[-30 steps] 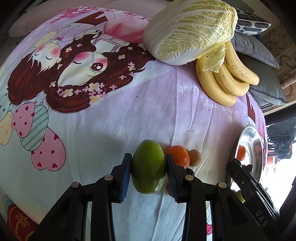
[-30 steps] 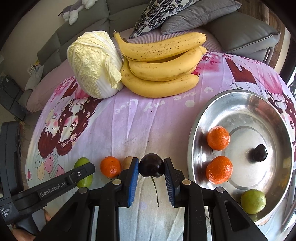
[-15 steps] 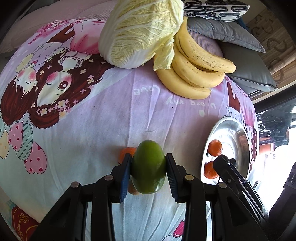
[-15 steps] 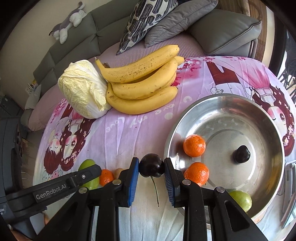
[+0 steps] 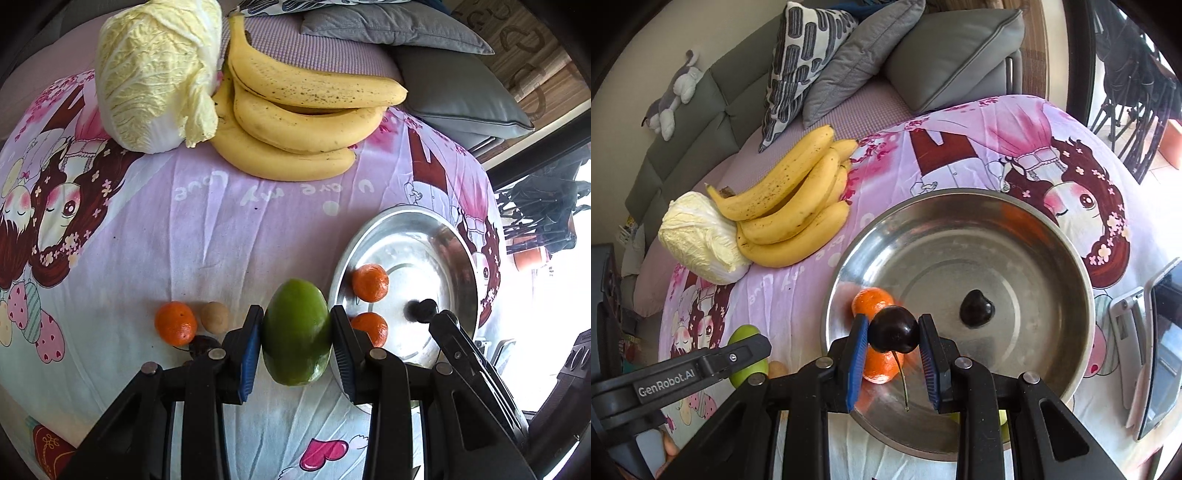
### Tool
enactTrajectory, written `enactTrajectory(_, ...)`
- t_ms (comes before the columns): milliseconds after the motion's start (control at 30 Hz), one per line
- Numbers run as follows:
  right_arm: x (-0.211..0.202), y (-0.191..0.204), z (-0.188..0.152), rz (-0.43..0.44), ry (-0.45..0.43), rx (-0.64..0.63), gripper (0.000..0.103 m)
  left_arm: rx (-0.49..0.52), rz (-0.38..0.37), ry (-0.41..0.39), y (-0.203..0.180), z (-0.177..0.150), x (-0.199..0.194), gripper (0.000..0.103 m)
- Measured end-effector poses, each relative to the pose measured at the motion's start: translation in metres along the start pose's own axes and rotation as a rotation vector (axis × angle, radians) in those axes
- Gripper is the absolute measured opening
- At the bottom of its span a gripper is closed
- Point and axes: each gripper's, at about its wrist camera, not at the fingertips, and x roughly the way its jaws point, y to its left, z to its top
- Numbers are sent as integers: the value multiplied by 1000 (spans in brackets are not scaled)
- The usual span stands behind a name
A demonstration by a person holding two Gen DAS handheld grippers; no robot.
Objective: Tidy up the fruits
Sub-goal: 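Carry the green fruit and dark cherry over the steel bowl with both tools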
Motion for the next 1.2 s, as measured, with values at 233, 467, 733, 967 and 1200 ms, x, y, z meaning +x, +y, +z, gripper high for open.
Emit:
enactTrajectory(233, -6, -39, 3, -21, -7, 103, 29, 59, -19, 33, -39, 1, 12, 38)
enactTrajectory(467, -5, -64, 3, -52, -1, 168, 29, 120, -18, 50, -71, 6, 19, 38)
enactTrajectory(733, 5, -70, 2, -72, 27, 190, 30, 168, -10, 94, -94, 5, 41, 38)
enactTrajectory(967, 13, -75, 0, -81, 48, 201, 30, 170, 7, 122, -99, 2, 61, 38)
enactTrajectory(1200, 18, -80, 0, -86, 58, 217, 30, 173, 6, 130, -102, 3, 70, 38)
